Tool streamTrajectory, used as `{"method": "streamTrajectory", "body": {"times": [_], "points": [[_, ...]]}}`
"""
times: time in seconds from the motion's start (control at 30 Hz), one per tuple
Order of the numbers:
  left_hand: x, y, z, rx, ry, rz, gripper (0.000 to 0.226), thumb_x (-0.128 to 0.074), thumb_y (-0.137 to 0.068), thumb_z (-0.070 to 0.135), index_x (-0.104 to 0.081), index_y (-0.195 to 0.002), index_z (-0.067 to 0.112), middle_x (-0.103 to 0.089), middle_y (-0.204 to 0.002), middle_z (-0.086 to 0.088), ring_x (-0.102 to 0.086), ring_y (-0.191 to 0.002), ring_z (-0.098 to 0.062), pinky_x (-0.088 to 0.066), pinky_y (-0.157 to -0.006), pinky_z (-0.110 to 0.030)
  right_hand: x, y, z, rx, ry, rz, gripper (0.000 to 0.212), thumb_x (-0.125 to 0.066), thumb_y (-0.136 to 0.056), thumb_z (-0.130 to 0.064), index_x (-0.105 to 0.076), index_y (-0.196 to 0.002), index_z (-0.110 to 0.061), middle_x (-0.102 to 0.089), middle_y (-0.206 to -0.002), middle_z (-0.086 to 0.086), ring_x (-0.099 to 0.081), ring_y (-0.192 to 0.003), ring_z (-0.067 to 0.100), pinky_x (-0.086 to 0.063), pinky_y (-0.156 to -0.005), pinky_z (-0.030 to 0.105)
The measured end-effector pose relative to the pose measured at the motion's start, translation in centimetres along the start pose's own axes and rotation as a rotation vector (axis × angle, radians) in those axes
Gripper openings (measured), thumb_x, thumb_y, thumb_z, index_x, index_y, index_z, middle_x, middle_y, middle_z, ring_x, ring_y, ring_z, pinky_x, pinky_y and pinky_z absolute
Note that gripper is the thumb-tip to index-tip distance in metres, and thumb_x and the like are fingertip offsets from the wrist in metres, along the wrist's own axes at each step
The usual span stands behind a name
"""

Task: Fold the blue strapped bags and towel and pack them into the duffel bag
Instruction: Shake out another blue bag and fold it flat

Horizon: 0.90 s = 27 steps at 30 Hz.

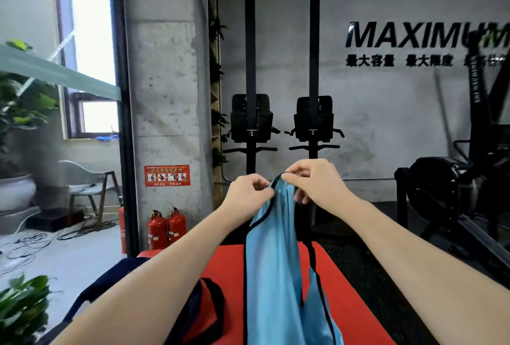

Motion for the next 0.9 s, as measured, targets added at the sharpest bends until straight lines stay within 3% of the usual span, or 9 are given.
{"method": "streamTrajectory", "body": {"times": [0.1, 0.23, 0.33, 0.47, 0.63, 0.77, 0.8, 0.9], "points": [[-0.5, 0.3, 0.1, 0.024, 0.065, 0.055, 0.006, -0.067, -0.088, 0.023, -0.073, -0.088, 0.024, -0.073, -0.084, 0.011, -0.066, -0.083, -0.005, -0.049, -0.068, -0.016, 0.6, 0.6, 0.7, -0.008, 0.047, 0.02, 0.008, -0.07, -0.093, -0.02, -0.07, -0.086, -0.015, -0.071, -0.065, 0.014, -0.069, -0.057, 0.039, -0.053, -0.046, 0.031], [-1.1, 0.2, -0.3, 0.004, 0.193, 0.005, 0.009, -0.066, -0.094, 0.025, -0.075, -0.092, 0.027, -0.075, -0.089, 0.01, -0.069, -0.09, -0.008, -0.052, -0.078, -0.019, 1.7, 1.0, 2.2, -0.065, 0.166, 0.032, 0.009, -0.066, -0.095, -0.021, -0.066, -0.088, -0.016, -0.073, -0.066, 0.005, -0.071, -0.057, 0.032, -0.06, -0.054, 0.039], [-2.4, 0.5, -0.8, -0.007, 0.197, -0.028, 0.006, -0.072, -0.092, 0.027, -0.076, -0.093, 0.024, -0.076, -0.09, 0.007, -0.071, -0.092, -0.012, -0.053, -0.086, -0.027, 1.8, 1.7, 3.7, -0.079, 0.232, 0.002, 0.004, -0.067, -0.093, -0.015, -0.064, -0.095, -0.017, -0.072, -0.086, 0.001, -0.071, -0.055, 0.019, -0.06, -0.054, 0.038], [-4.7, 1.4, -2.4, 0.079, 0.228, -0.021, 0.005, -0.076, -0.087, 0.029, -0.075, -0.089, 0.026, -0.076, -0.084, 0.004, -0.07, -0.081, -0.011, -0.053, -0.075, -0.026, 0.1, 3.7, 5.3, 0.023, 0.405, -0.052, 0.029, -0.076, -0.085, -0.031, -0.06, -0.109, -0.032, -0.067, -0.104, -0.015, -0.058, -0.054, -0.008, -0.054, -0.071, 0.03], [-8.2, 4.2, -6.7, 0.14, 0.255, -0.152, 0.006, -0.068, -0.094, 0.026, -0.073, -0.096, 0.022, -0.076, -0.087, 0.002, -0.063, -0.078, -0.006, -0.048, -0.074, -0.026, -3.8, 7.1, 9.8, -0.072, 0.371, -0.099, 0.018, -0.07, -0.088, -0.027, -0.065, -0.104, -0.034, -0.07, -0.099, -0.013, -0.053, -0.059, -0.008, -0.056, -0.076, 0.035], [-11.3, 8.4, -11.3, 0.183, 0.186, -0.306, 0.014, -0.059, -0.1, 0.021, -0.069, -0.108, 0.016, -0.057, -0.057, 0.022, -0.046, -0.058, 0.005, -0.037, -0.059, -0.015, -7.3, 12.1, 16.2, -0.182, 0.339, -0.117, 0.025, -0.065, -0.088, -0.019, -0.063, -0.09, -0.044, -0.069, -0.09, -0.017, -0.055, -0.062, -0.006, -0.056, -0.077, 0.035], [-12.1, 9.5, -12.5, 0.22, 0.179, -0.358, 0.016, -0.059, -0.099, 0.017, -0.068, -0.112, 0.018, -0.057, -0.059, 0.022, -0.048, -0.06, 0.004, -0.038, -0.059, -0.015, -8.1, 13.4, 17.6, -0.204, 0.351, -0.131, 0.024, -0.065, -0.089, -0.021, -0.065, -0.09, -0.045, -0.068, -0.088, -0.019, -0.055, -0.066, -0.006, -0.055, -0.077, 0.033], [-14.5, 12.3, -15.6, 0.355, 0.264, -0.494, 0.04, -0.058, -0.086, -0.004, -0.062, -0.12, 0.018, -0.071, -0.093, 0.006, -0.062, -0.081, -0.005, -0.05, -0.073, -0.017, -9.8, 16.8, 21.2, -0.265, 0.306, -0.16, 0.02, -0.068, -0.087, -0.02, -0.071, -0.096, -0.038, -0.068, -0.091, -0.018, -0.058, -0.078, -0.003, -0.051, -0.079, 0.031]]}}
Point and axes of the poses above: each hand's wrist, its own y-axis away from the middle knuckle, its own x-axis out of the back of the hand, z = x × y, the point moved 1 cm from there along -y, towards the middle knuckle
